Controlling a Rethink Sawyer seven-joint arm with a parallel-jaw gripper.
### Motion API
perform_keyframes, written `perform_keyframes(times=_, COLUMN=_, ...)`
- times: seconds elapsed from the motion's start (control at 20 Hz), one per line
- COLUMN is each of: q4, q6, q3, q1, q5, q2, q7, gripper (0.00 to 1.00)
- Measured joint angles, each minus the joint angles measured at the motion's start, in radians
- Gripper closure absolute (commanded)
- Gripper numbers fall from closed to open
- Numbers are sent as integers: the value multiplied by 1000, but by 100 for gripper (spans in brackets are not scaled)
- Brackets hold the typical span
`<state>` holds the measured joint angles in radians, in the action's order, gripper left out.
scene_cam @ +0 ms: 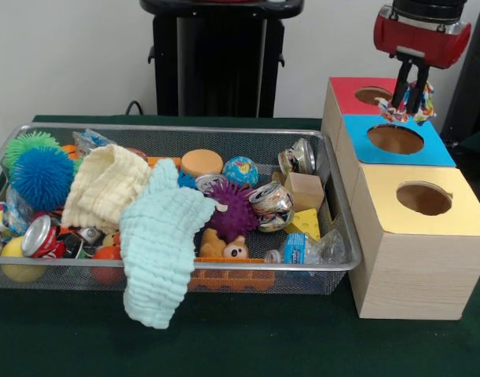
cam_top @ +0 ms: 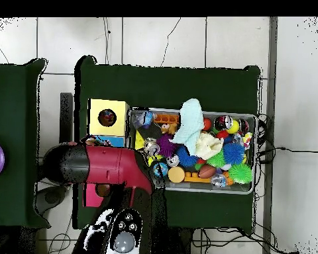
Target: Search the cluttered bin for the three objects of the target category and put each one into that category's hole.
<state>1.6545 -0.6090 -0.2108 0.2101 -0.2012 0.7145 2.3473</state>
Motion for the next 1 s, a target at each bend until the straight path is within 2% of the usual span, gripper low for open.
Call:
perform_keyframes(times=0.25, q4=-20, q6=0, q3=-36, q1=32, q5=0, q2=-13, q7=0, gripper=100)
perform_keyframes(times=0.45, q4=-71, q6=-3, q3=-55, q1=46, q5=2, q2=-44, q7=0, gripper=100)
perform_keyframes(times=1.0, q4=-380, q6=-118, q3=-56, q1=-8, q5=-5, q2=-233, q7=0, gripper=100)
